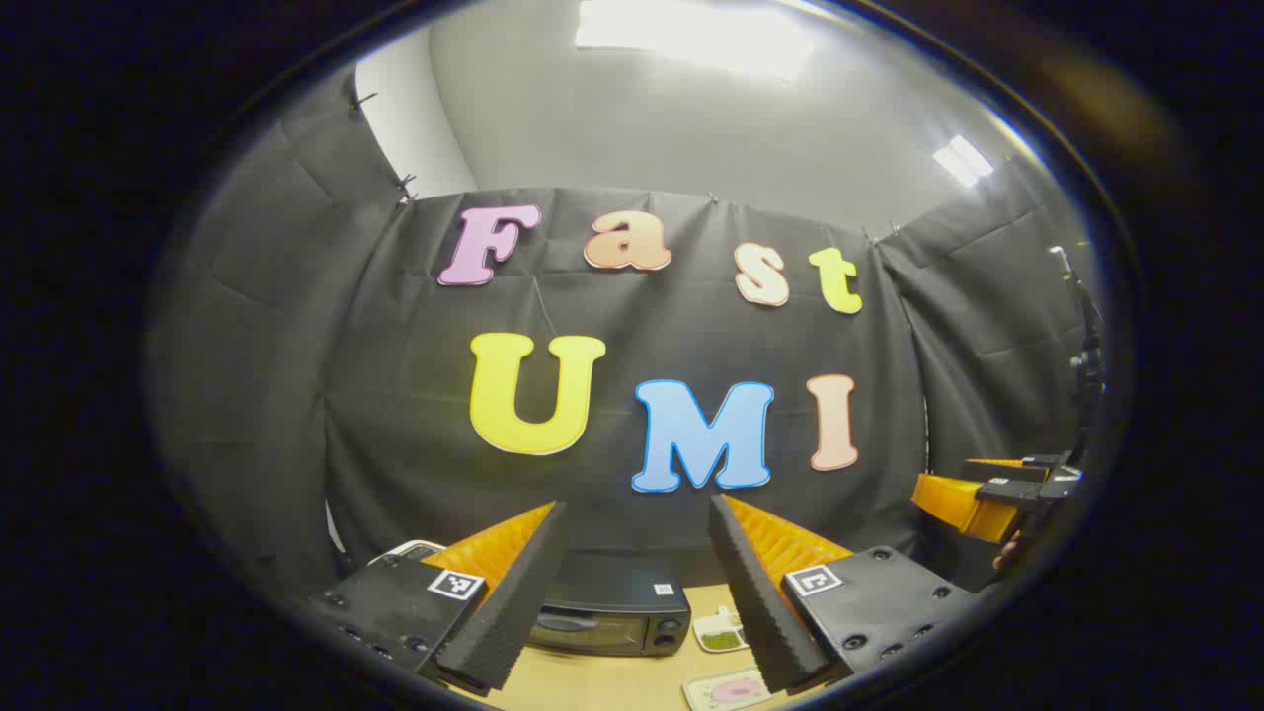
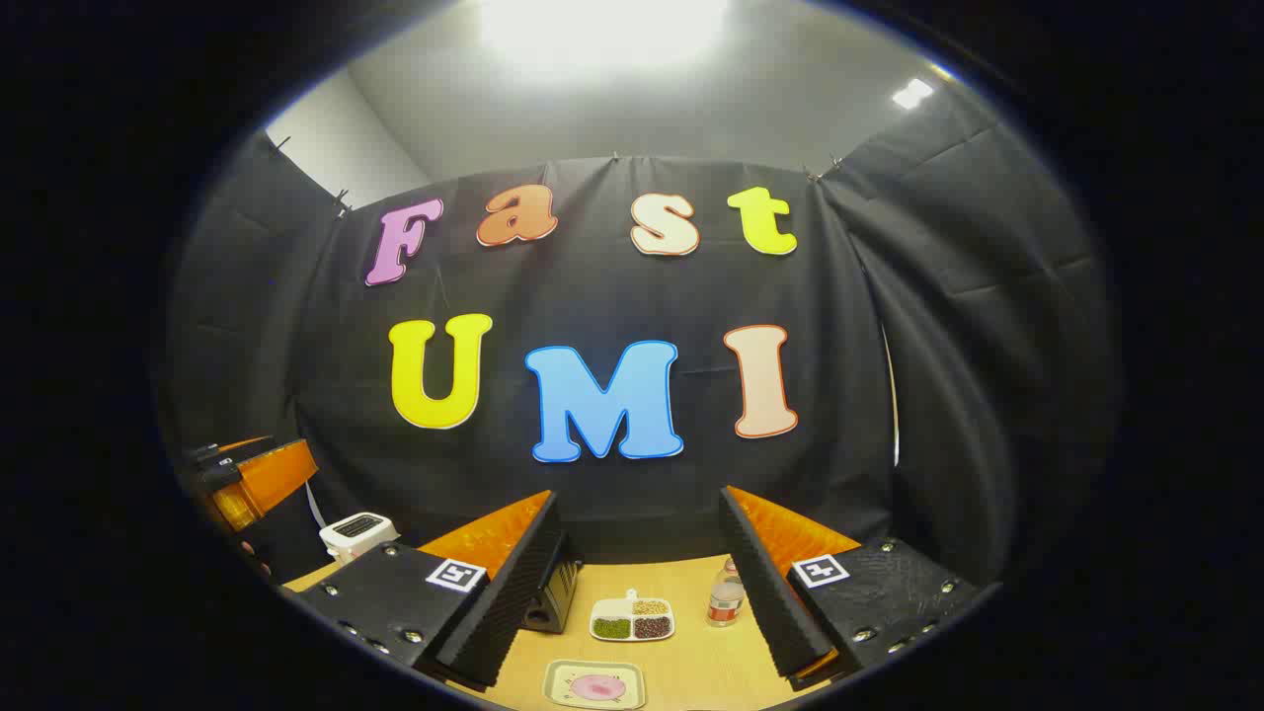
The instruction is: Open the electric oven with the left hand, put the food in, and close the electric oven.
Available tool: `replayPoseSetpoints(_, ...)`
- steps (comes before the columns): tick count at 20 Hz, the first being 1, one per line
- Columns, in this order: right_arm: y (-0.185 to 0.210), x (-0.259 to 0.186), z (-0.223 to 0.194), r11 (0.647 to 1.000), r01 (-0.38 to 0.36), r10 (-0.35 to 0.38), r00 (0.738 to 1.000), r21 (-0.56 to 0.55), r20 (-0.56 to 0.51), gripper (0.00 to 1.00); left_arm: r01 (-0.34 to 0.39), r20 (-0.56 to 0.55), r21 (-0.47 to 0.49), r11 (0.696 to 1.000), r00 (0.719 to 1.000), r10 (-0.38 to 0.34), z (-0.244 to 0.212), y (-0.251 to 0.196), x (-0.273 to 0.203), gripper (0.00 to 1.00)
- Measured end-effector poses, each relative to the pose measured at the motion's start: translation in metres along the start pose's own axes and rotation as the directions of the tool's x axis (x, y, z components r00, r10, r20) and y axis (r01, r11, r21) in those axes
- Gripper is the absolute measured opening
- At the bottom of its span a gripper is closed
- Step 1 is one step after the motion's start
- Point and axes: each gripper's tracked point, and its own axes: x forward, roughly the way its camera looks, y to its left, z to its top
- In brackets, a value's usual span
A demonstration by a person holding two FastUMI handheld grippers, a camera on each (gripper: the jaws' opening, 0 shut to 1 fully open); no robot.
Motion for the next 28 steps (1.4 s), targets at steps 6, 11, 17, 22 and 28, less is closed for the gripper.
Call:
replayPoseSetpoints(6,-0.009,-0.005,0.0,0.999,0.032,-0.032,0.999,-0.007,0.009,0.97,0.021,-0.007,0.008,1.0,1.0,-0.021,-0.003,-0.005,0.003,0.96)
replayPoseSetpoints(11,-0.009,-0.006,-0.005,0.999,0.047,-0.047,0.999,-0.026,-0.002,0.97,-0.01,0.012,-0.004,1.0,1.0,0.01,0.001,0.006,0.002,0.96)
replayPoseSetpoints(17,-0.002,-0.005,-0.009,0.998,0.046,-0.047,0.999,-0.037,-0.007,0.97,0.005,-0.023,-0.003,1.0,1.0,-0.005,-0.013,0.016,0.008,0.96)
replayPoseSetpoints(22,0.002,-0.002,-0.027,0.999,0.038,-0.04,0.998,-0.039,-0.044,0.97,0.028,-0.099,0.016,0.999,0.995,-0.026,-0.046,0.022,0.021,0.96)
replayPoseSetpoints(28,0.005,0.004,-0.042,0.999,0.041,-0.042,0.997,-0.029,-0.061,0.97,0.011,-0.263,-0.025,1.0,0.965,-0.017,-0.133,0.053,0.057,0.95)
